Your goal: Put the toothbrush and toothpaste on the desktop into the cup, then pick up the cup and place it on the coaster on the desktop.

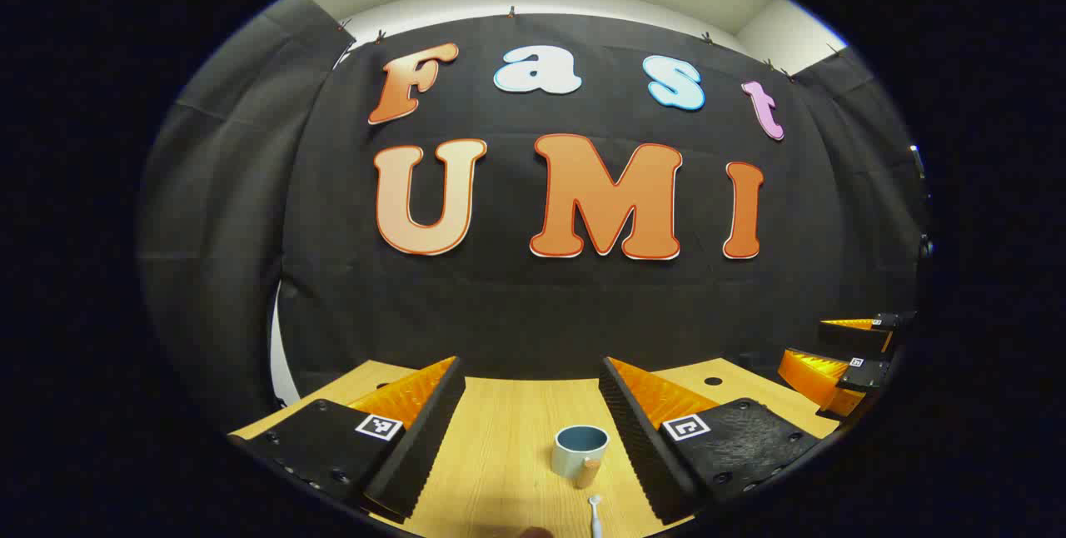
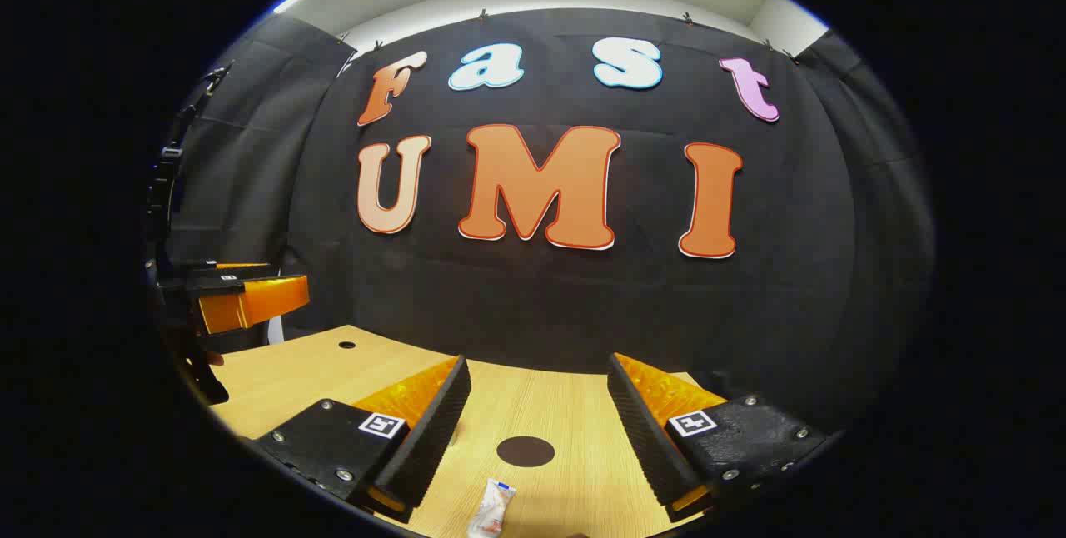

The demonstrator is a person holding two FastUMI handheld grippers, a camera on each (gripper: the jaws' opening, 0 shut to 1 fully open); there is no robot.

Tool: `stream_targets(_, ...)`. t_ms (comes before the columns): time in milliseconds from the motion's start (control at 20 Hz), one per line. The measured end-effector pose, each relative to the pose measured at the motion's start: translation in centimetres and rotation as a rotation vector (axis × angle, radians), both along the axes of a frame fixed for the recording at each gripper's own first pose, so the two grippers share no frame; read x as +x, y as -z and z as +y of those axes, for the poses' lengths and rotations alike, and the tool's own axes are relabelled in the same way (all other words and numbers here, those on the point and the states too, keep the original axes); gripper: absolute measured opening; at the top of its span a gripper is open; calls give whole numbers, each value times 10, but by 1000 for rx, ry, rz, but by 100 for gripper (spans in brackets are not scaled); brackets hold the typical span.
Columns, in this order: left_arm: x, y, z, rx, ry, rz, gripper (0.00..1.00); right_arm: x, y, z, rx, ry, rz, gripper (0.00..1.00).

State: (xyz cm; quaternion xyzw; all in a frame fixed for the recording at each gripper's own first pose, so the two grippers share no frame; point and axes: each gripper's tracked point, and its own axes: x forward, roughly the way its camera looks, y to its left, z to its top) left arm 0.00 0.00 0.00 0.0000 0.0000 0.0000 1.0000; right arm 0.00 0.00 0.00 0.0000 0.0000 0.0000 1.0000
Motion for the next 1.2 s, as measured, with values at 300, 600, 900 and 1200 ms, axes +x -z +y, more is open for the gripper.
stream_targets(300, 11, 1, -10, -2, -3, 2, 96, 7, 6, 0, -5, -20, 15, 99)
stream_targets(600, 22, -1, -29, 22, 31, -16, 97, 16, -2, 0, 2, -16, -9, 99)
stream_targets(900, 27, 2, -37, 50, 50, -25, 96, 24, 9, -1, -15, -16, 9, 99)
stream_targets(1200, 30, 50, -54, 123, 76, 136, 97, 26, 39, 11, -15, -63, 120, 99)
